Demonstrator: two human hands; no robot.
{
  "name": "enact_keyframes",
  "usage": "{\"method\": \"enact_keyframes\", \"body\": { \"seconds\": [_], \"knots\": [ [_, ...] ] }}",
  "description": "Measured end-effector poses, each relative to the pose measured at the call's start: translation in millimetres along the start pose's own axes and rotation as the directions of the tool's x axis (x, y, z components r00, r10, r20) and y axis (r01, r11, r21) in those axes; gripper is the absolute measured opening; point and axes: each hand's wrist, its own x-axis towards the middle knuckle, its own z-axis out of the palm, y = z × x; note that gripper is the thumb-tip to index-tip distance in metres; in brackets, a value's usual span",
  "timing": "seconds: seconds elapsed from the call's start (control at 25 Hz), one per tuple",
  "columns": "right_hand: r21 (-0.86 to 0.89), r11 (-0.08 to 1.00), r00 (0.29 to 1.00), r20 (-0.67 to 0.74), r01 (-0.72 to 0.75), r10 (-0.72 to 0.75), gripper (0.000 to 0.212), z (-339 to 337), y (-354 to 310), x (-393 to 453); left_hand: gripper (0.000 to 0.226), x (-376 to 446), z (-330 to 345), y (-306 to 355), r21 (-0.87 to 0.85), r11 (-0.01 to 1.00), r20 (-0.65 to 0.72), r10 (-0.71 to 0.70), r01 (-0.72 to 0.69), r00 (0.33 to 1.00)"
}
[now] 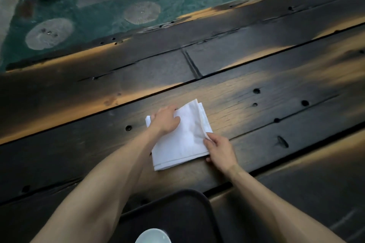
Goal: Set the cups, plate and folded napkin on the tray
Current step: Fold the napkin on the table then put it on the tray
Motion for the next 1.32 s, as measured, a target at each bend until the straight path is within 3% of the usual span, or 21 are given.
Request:
{"method": "enact_keyframes", "body": {
  "seconds": [0.28, 0.44, 0.56, 0.84, 1.0, 1.08, 1.2, 1.32],
  "knots": [
    [-0.178, 0.984, 0.999, -0.026, -0.023, 0.019, 0.029, -17.8, 14.6, 12.0, 0.028, 38.5, 9.9, 23.3, 0.123, 0.991, -0.072, 0.057, -0.048, 0.996],
    [-0.410, 0.911, 0.994, -0.080, 0.041, -0.081, 0.039, -22.2, 13.6, 10.7, 0.013, 37.1, 17.8, 21.0, 0.111, 0.993, -0.126, 0.041, -0.027, 0.991],
    [-0.502, 0.859, 0.990, -0.033, 0.101, -0.135, 0.042, -21.5, 11.5, 8.5, 0.009, 34.1, 19.5, 18.8, 0.073, 0.997, -0.157, 0.018, -0.006, 0.987],
    [-0.693, 0.711, 0.983, -0.020, 0.119, -0.184, 0.044, -15.7, 8.3, 4.4, 0.015, 32.5, 23.4, 13.1, 0.136, 0.991, -0.164, 0.026, -0.004, 0.986],
    [-0.764, 0.643, 0.991, -0.044, 0.050, -0.129, 0.056, -10.5, 2.5, 3.6, 0.034, 8.5, 26.0, 4.1, 0.208, 0.976, -0.269, 0.127, -0.071, 0.955],
    [-0.815, 0.571, 0.964, -0.064, 0.100, -0.260, 0.061, -5.4, -1.1, 5.0, 0.046, -14.5, 36.6, -0.4, 0.235, 0.969, -0.302, 0.148, -0.077, 0.942],
    [-0.803, 0.505, 0.889, 0.065, 0.317, -0.454, 0.059, 13.1, -14.4, 18.8, 0.059, -45.1, 54.6, -12.0, 0.175, 0.984, -0.305, 0.076, -0.022, 0.949],
    [-0.803, 0.428, 0.891, 0.262, 0.415, -0.372, 0.061, 36.3, -18.5, 42.2, 0.064, -57.6, 60.7, -31.3, 0.145, 0.986, -0.295, -0.034, 0.080, 0.955]
  ]
}}
